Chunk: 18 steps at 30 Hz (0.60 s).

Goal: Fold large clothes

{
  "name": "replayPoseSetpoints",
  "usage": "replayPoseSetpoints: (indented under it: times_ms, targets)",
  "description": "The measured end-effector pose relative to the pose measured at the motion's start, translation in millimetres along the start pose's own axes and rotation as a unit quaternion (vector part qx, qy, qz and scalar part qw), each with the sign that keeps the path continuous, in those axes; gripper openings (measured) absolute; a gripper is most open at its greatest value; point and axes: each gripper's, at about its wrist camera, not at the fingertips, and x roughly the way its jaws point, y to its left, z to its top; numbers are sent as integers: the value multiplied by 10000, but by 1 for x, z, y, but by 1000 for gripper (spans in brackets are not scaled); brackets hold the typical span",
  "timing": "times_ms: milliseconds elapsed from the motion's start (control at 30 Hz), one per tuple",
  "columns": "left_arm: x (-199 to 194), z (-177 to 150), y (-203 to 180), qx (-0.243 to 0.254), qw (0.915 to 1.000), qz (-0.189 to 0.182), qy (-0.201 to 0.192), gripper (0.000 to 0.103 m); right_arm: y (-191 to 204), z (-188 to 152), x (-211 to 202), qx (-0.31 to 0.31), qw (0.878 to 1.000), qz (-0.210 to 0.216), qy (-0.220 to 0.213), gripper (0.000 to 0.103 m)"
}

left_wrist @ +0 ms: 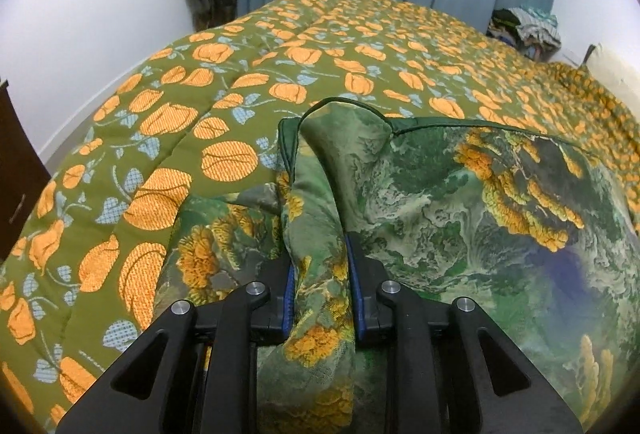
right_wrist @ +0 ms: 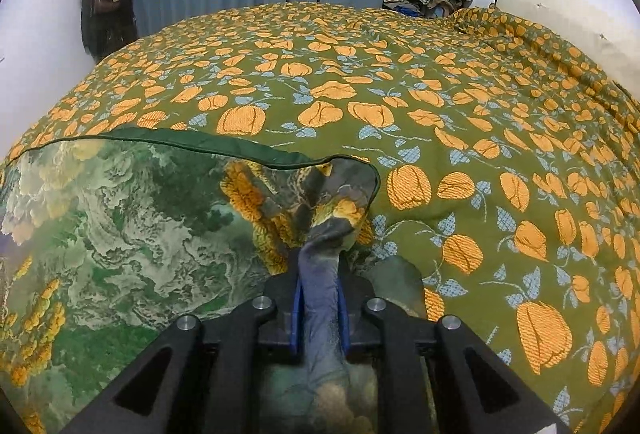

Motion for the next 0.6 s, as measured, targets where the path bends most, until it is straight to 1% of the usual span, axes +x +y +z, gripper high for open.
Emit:
replayPoseSetpoints:
  times_ms: [67, 100, 133, 167, 200, 233, 267, 300, 367, 400, 433, 500, 533, 567, 600]
  targets:
    - [-2, 4, -1, 50, 10000, 22, 83, 26, -9, 3, -3, 176, 9996, 198, 30, 18]
    - [-5, 9, 2, 32, 9998, -9, 210, 34, -15, 5, -5, 281, 9990, 329, 83, 19]
    - [-10, 13, 8, -39, 9994, -58, 329, 50, -21, 8, -7, 395, 9981, 445, 149, 21]
    - [-13, 17, 13, -112, 9990, -100, 415, 60, -32, 12, -11, 597, 9960, 621, 246, 23]
    - [-23, 23, 22, -261, 9985, -107, 475, 76, -42, 16, -15, 756, 9943, 694, 293, 33]
    - [-33, 25, 28, -343, 9984, -69, 434, 80, -50, 19, -21, 856, 9937, 666, 280, 51]
    - [-44, 28, 34, -410, 9985, -29, 355, 80, -59, 23, -31, 922, 9942, 512, 201, 61]
    - [-59, 30, 41, -456, 9986, -54, 258, 81, -66, 26, -43, 924, 9949, 406, 60, 68]
    - [-78, 32, 44, -416, 9990, -123, 124, 81, -73, 32, -68, 743, 9966, 296, -198, 68]
    - [-89, 32, 42, -304, 9995, -127, 13, 83, -70, 33, -84, 568, 9973, 325, -321, 68]
    - [-94, 31, 38, -206, 9997, -132, -52, 86, -66, 33, -93, 451, 9973, 445, -371, 68]
    - [-99, 27, 23, 56, 9997, -237, -86, 90, -51, 27, -114, 180, 9930, 1127, -318, 68]
    - [-97, 23, 13, 209, 9992, -353, -12, 91, -41, 20, -119, 111, 9867, 1611, -171, 68]
    - [-93, 19, 5, 310, 9985, -434, 110, 91, -33, 13, -121, 84, 9812, 1925, -41, 68]
    - [-85, 14, -1, 398, 9976, -467, 312, 91, -24, 5, -121, 48, 9745, 2237, 147, 68]
